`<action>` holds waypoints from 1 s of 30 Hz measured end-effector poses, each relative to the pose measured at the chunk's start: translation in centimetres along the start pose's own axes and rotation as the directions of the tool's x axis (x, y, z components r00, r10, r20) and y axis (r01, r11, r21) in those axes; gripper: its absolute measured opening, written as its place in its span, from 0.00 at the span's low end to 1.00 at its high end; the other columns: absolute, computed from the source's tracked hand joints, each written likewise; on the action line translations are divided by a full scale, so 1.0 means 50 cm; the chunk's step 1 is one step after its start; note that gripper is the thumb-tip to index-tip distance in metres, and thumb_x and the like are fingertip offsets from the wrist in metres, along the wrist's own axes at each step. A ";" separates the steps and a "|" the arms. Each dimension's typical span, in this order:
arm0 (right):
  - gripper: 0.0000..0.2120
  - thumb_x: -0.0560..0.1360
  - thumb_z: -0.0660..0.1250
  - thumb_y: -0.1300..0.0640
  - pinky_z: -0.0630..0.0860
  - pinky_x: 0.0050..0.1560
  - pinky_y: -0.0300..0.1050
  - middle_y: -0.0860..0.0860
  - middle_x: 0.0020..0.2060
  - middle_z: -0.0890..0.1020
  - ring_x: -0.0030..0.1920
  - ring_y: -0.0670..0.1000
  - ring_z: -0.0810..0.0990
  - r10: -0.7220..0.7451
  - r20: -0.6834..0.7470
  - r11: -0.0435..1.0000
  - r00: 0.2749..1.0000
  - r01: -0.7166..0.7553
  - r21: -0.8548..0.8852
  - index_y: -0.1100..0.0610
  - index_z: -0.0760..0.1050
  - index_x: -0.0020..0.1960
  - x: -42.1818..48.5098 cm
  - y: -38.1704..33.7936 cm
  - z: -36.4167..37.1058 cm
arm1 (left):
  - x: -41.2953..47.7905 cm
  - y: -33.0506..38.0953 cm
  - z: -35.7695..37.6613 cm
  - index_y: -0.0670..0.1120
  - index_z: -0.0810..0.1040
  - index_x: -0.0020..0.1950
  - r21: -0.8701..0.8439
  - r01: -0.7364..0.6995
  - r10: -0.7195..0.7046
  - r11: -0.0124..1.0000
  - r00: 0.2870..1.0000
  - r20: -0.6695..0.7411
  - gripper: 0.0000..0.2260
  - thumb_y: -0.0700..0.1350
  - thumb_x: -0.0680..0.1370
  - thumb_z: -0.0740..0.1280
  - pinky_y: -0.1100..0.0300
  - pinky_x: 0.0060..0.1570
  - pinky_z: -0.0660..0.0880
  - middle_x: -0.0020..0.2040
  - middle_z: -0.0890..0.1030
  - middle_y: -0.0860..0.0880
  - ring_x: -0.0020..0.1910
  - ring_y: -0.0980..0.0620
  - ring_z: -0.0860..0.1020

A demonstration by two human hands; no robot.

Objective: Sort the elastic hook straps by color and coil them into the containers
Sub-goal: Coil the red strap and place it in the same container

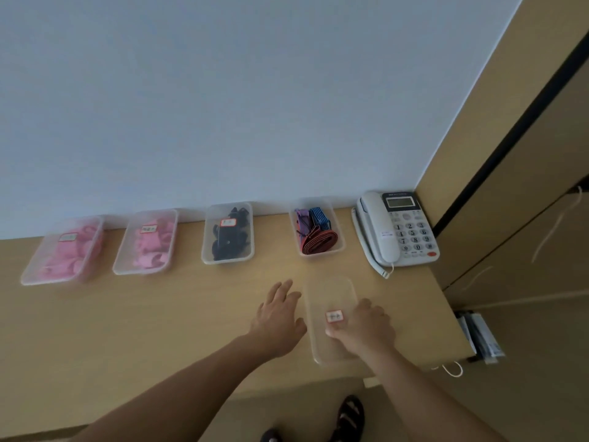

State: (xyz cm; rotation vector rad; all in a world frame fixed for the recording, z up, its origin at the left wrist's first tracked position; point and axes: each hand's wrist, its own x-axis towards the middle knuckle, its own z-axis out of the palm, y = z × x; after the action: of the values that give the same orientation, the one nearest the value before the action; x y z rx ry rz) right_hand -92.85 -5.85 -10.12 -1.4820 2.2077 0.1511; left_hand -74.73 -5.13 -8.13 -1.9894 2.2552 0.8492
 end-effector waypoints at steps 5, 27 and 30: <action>0.44 0.58 0.74 0.33 0.72 0.52 0.47 0.54 0.62 0.71 0.62 0.57 0.72 0.048 -0.001 0.998 0.999 -0.048 0.034 0.57 0.65 0.64 0.001 -0.002 -0.003 | -0.012 -0.011 -0.009 0.48 0.59 0.78 -0.045 0.050 -0.050 0.998 0.999 0.002 0.27 0.50 0.80 0.61 0.47 0.76 0.56 0.81 0.49 0.50 0.80 0.48 0.46; 0.05 0.81 0.62 0.57 0.74 0.30 0.47 0.52 0.35 0.81 0.26 0.46 0.75 -0.400 -0.238 0.598 0.885 0.449 0.663 0.51 0.70 0.56 0.033 -0.091 -0.181 | 0.106 0.025 -0.154 0.45 0.75 0.52 -0.614 0.147 -0.224 0.776 0.973 -0.050 0.07 0.48 0.82 0.60 0.61 0.32 0.74 0.44 0.83 0.47 0.38 0.51 0.82; 0.11 0.80 0.62 0.49 0.76 0.36 0.49 0.51 0.34 0.82 0.29 0.49 0.79 -0.370 -0.205 0.679 0.906 0.414 0.606 0.56 0.73 0.44 0.070 -0.115 -0.211 | 0.140 0.025 -0.178 0.49 0.73 0.45 -0.635 0.101 -0.253 0.766 0.955 -0.154 0.07 0.50 0.80 0.64 0.60 0.31 0.73 0.38 0.83 0.48 0.33 0.52 0.81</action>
State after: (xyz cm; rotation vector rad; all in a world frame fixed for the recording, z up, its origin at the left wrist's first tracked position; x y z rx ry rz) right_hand -92.16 -14.80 -1.41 -1.5003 1.6512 -0.7401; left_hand -74.25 -15.09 -2.56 -2.6434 1.9898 1.5795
